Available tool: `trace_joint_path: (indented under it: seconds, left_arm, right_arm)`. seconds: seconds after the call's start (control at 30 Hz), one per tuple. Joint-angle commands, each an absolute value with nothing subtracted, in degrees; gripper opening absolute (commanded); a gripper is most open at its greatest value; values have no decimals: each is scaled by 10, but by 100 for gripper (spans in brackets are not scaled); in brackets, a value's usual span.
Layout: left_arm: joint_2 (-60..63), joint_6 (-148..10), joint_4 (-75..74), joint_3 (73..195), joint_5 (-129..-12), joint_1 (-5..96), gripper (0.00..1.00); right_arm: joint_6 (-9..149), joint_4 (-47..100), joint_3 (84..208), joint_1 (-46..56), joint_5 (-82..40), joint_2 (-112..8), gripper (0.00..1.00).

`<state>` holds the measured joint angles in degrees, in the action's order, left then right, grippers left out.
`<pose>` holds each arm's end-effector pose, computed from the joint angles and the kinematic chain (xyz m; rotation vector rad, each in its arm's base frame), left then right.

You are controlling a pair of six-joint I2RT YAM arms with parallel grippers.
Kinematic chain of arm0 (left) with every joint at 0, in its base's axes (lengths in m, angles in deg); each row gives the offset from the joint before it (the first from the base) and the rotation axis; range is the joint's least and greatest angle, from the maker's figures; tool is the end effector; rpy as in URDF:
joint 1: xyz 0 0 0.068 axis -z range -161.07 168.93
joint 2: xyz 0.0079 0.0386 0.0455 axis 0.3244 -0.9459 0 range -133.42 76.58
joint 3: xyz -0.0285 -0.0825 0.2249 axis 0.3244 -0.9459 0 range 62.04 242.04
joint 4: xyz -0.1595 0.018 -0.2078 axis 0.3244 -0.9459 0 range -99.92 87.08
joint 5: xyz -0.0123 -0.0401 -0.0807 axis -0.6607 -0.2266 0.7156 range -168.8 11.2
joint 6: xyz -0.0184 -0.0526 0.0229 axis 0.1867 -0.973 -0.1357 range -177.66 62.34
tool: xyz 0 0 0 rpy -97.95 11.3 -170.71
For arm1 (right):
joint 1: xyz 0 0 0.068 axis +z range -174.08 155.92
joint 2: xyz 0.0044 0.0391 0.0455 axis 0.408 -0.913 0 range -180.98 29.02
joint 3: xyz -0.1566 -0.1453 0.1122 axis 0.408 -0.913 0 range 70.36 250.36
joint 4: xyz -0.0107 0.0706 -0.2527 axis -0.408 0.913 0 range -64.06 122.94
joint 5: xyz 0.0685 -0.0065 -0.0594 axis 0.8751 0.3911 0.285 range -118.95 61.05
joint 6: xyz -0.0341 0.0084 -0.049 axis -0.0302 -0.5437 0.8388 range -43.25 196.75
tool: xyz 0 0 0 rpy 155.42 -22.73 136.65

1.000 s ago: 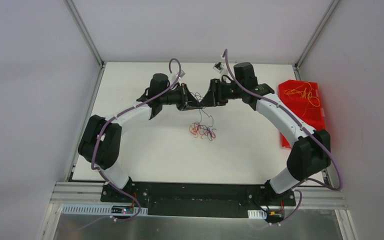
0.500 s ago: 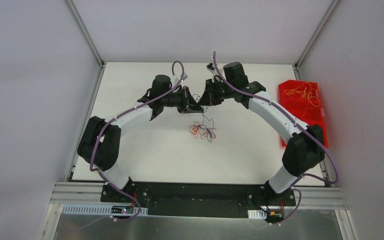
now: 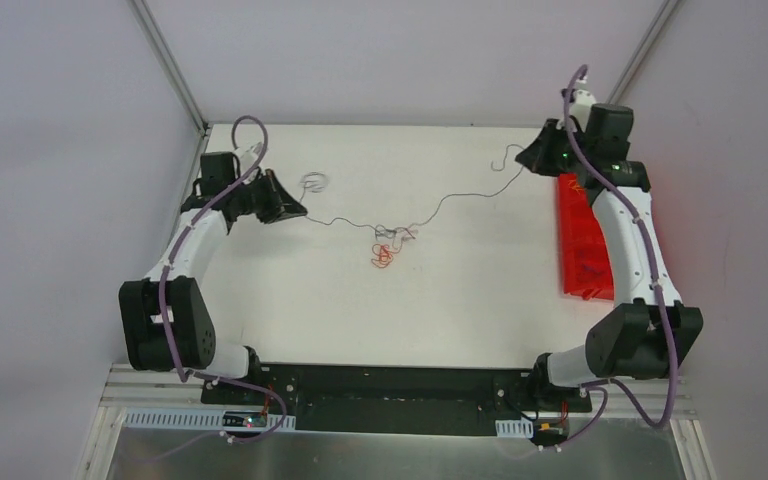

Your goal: Untangle the cables

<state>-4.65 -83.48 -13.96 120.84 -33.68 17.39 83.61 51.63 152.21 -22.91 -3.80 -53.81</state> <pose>0.3239 -0.0229 0.2455 -0.0409 2.1517 -1.0906 0.3401 0.0260 0.3473 -0.4126 1.9670 0.3824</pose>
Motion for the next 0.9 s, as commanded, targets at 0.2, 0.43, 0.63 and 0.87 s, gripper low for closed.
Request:
trace_joint_path:
  seconds: [0.2, 0.43, 0.63, 0.87]
  left_arm:
    - [-135, -573, -335, 1214, -428, -7, 0]
    - [-174, -506, -350, 1222, -516, -41, 0]
    - [-192, -470, -352, 1228, -574, -72, 0]
    - [-205, -445, -353, 1239, -643, -91, 0]
  right_arm:
    - [819, 515, 1644, -306, 29, -491, 0]
    - [789, 496, 1789, -352, 32, -519, 0]
    - [769, 446, 1832, -387, 26, -520, 0]
    - [774, 367, 1837, -409, -42, -510, 0]
